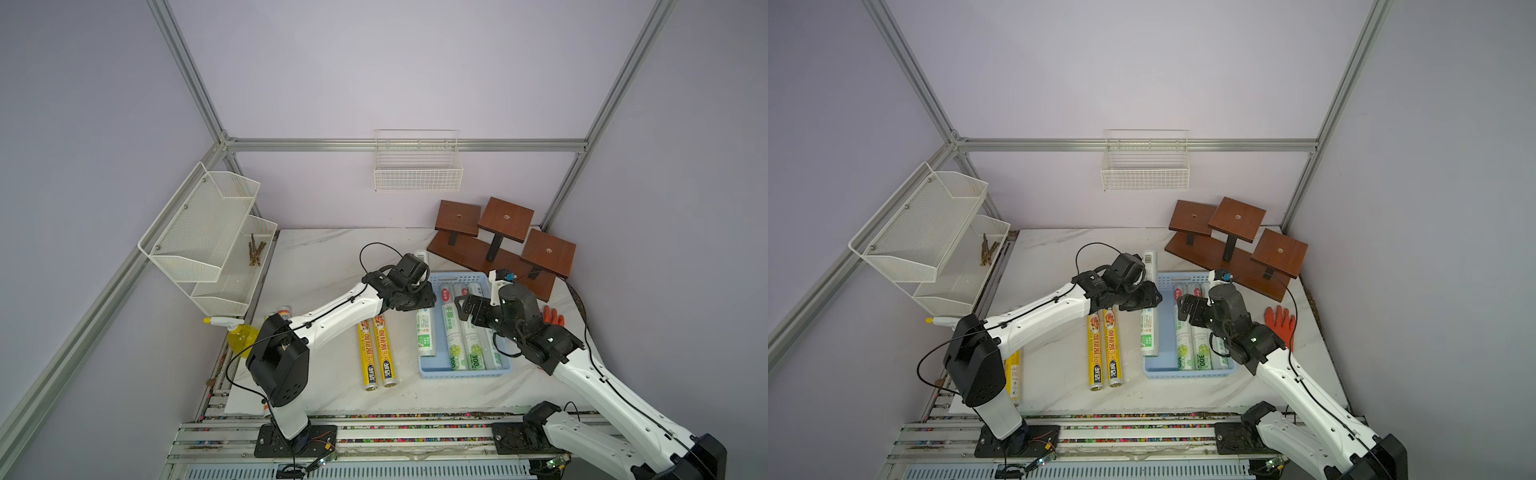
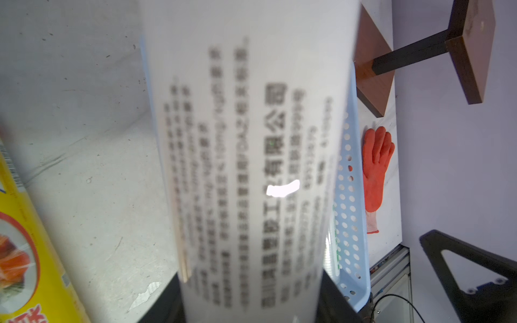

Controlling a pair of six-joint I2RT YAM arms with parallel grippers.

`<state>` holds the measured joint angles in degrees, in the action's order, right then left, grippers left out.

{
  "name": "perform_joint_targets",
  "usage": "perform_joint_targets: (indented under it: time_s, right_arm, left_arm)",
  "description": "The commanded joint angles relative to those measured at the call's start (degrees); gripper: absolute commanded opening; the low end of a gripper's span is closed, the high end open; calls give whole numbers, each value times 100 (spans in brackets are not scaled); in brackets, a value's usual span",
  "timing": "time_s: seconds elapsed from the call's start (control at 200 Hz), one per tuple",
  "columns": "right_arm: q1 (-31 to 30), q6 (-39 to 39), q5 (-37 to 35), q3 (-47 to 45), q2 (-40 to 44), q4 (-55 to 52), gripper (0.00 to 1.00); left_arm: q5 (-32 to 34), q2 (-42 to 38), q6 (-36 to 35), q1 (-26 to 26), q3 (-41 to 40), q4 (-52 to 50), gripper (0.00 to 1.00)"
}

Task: Put the plastic wrap into the basket
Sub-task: Place the plastic wrap in the basket.

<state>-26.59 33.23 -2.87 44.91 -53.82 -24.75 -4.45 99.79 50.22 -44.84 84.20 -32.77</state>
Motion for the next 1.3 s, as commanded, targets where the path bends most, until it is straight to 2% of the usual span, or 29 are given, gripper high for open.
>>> perform_joint_targets:
  time_s: [0.0, 0.19, 0.31, 0.425, 0.61, 0.77, 0.98, 1.295]
  right_arm:
    - [265, -168, 113, -124, 163, -205, 99]
    - [443, -177, 520, -296, 330, -161, 99]
    - [448, -354, 586, -357, 500, -195, 99]
    - [460, -453, 413, -494, 738, -188, 99]
    - [462, -451, 320, -692, 851, -76, 99]
    - [462, -73, 439, -1215, 771, 491, 99]
    - [462, 275, 604, -1558, 793, 906, 99]
    - [462, 145, 1019, -1648, 571, 1087, 99]
  left_arm:
    - [-92, -67, 475, -173, 9, 922, 35]
    - [148, 265, 577, -423, 279, 771, 36]
    - [998, 700, 430, -672, 1159, -602, 38]
    - [1268, 949, 441, -758, 1449, -1035, 40]
    - [1140, 1300, 312, -822, 1707, -1133, 40]
    - [939, 1582, 356, -825, 1917, -1140, 40]
    - [1016, 1824, 539, -786, 2041, -1180, 40]
    - [679, 2152, 443, -570, 2172, -1245, 43]
